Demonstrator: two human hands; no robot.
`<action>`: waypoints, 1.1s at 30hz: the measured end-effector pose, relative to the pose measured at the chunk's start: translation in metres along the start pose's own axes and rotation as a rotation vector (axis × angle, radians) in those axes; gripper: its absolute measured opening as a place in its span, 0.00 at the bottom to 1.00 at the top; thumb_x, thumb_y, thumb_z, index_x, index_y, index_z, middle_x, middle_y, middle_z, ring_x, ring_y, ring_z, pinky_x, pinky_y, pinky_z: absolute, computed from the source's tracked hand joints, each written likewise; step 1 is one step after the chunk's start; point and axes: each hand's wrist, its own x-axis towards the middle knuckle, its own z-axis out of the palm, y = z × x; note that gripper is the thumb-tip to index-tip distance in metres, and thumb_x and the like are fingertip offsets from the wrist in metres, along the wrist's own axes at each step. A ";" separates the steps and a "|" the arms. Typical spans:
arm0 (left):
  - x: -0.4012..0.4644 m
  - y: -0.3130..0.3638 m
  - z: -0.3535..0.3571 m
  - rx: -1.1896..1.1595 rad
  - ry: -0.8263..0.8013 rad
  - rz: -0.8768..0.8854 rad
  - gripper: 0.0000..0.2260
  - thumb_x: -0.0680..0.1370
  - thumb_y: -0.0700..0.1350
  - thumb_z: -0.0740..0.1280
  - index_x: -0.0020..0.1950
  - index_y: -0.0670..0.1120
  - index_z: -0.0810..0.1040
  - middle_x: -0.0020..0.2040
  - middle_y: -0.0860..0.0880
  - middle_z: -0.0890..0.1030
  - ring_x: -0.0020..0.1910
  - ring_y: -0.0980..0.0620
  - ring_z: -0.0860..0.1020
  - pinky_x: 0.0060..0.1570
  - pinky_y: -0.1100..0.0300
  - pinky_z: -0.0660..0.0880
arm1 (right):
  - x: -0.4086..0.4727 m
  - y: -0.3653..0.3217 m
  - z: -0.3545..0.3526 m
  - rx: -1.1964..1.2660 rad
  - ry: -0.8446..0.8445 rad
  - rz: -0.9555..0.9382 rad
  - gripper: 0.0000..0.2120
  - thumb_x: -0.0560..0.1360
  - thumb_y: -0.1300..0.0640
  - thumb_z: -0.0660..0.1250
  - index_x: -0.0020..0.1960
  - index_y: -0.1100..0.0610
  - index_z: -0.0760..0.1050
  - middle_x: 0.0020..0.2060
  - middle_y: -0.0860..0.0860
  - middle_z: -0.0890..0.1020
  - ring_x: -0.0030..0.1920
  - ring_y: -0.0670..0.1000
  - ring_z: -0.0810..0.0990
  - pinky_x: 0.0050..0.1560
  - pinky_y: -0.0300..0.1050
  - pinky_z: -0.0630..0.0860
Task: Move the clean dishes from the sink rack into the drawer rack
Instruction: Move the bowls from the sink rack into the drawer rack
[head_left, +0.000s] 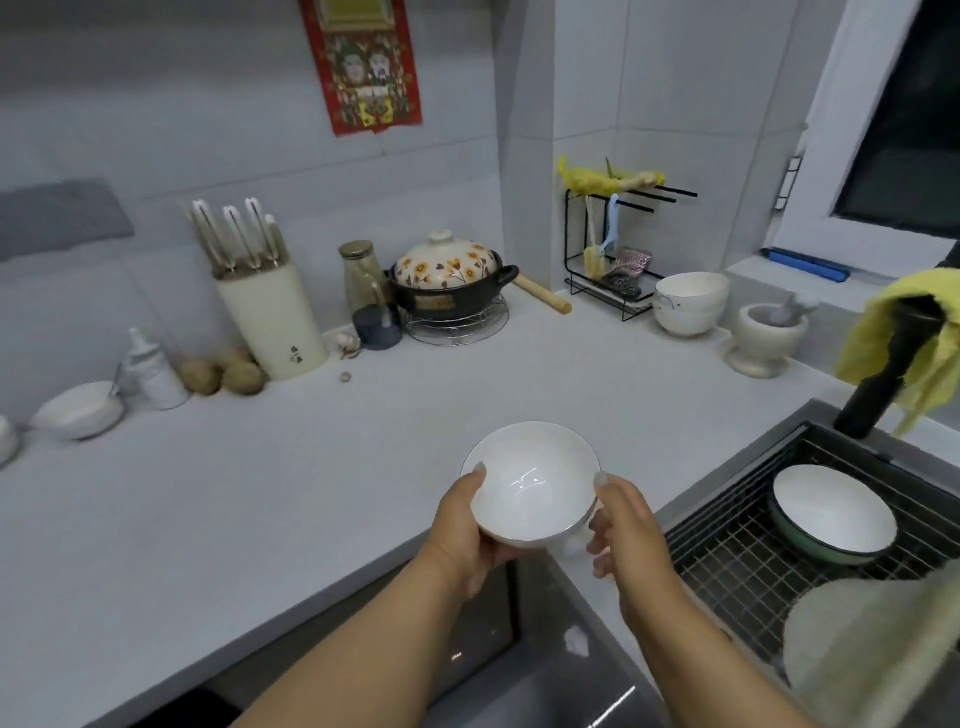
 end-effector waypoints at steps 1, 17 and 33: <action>-0.006 0.003 -0.012 -0.022 0.021 0.009 0.14 0.81 0.53 0.57 0.59 0.48 0.75 0.54 0.41 0.82 0.52 0.40 0.80 0.43 0.46 0.80 | -0.005 0.001 0.011 0.017 -0.061 0.032 0.14 0.80 0.45 0.57 0.61 0.50 0.71 0.44 0.55 0.77 0.41 0.52 0.76 0.35 0.45 0.73; -0.161 0.000 -0.256 -0.014 0.452 0.127 0.21 0.80 0.62 0.54 0.59 0.50 0.78 0.51 0.44 0.85 0.53 0.41 0.81 0.55 0.44 0.77 | -0.135 0.067 0.204 0.105 -0.703 0.365 0.16 0.77 0.49 0.64 0.62 0.55 0.73 0.56 0.56 0.81 0.54 0.56 0.81 0.58 0.59 0.77; -0.313 -0.075 -0.493 0.834 1.001 -0.022 0.24 0.83 0.58 0.49 0.76 0.49 0.64 0.77 0.48 0.63 0.76 0.48 0.58 0.74 0.54 0.52 | -0.282 0.174 0.348 -0.195 -0.781 0.523 0.15 0.78 0.52 0.62 0.63 0.57 0.69 0.55 0.59 0.77 0.48 0.58 0.80 0.38 0.49 0.79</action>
